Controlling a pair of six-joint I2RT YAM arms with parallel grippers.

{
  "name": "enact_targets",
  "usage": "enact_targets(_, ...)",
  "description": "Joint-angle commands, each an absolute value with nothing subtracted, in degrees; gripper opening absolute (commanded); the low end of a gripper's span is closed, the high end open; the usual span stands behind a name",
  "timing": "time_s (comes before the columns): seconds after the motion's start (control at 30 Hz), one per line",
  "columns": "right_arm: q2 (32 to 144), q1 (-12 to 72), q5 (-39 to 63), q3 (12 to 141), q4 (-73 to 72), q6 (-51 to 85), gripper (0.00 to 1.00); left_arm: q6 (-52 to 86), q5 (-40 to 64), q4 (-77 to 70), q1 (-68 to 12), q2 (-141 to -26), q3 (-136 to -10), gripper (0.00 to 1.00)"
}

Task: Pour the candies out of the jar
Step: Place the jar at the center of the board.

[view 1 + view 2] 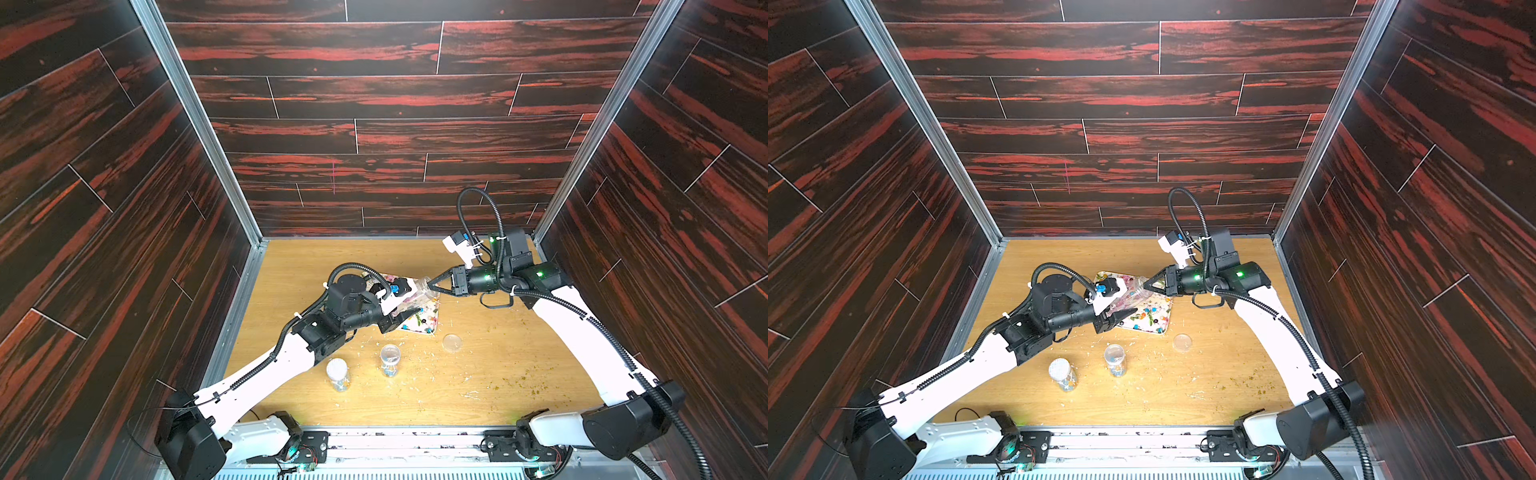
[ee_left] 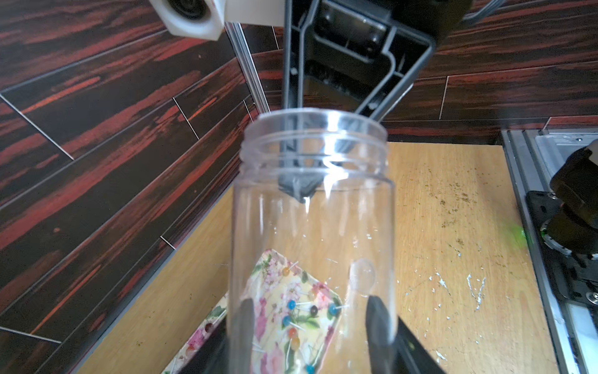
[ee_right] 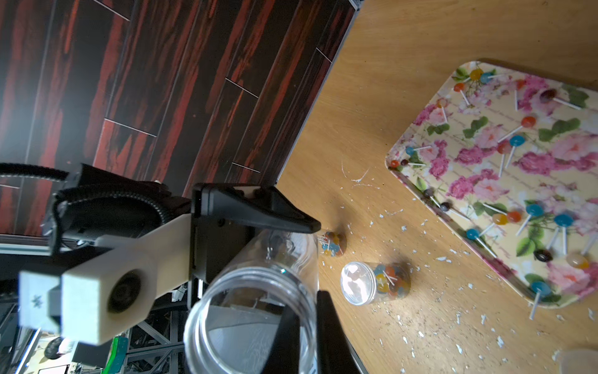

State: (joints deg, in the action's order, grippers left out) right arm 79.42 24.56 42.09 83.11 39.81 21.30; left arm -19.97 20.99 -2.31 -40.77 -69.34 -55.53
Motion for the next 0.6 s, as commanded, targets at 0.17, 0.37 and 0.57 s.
enact_targets(0.17, 80.4, 25.3, 42.7, 84.8, 39.8, 20.6, 0.0, -19.6, 20.6, -3.5, -40.7, -68.8, -57.4, 0.67)
enact_targets(0.37, 80.4, 25.4, 41.8, 85.1, 40.4, 20.4, 0.0, -19.8, 18.6, -4.0, -40.7, -67.7, -56.2, 0.9)
enact_targets(0.57, 80.8, 25.4, 40.0, 84.7, 41.4, 19.8, 0.0, -20.6, 13.9, -5.3, -40.7, -62.8, -53.7, 1.0)
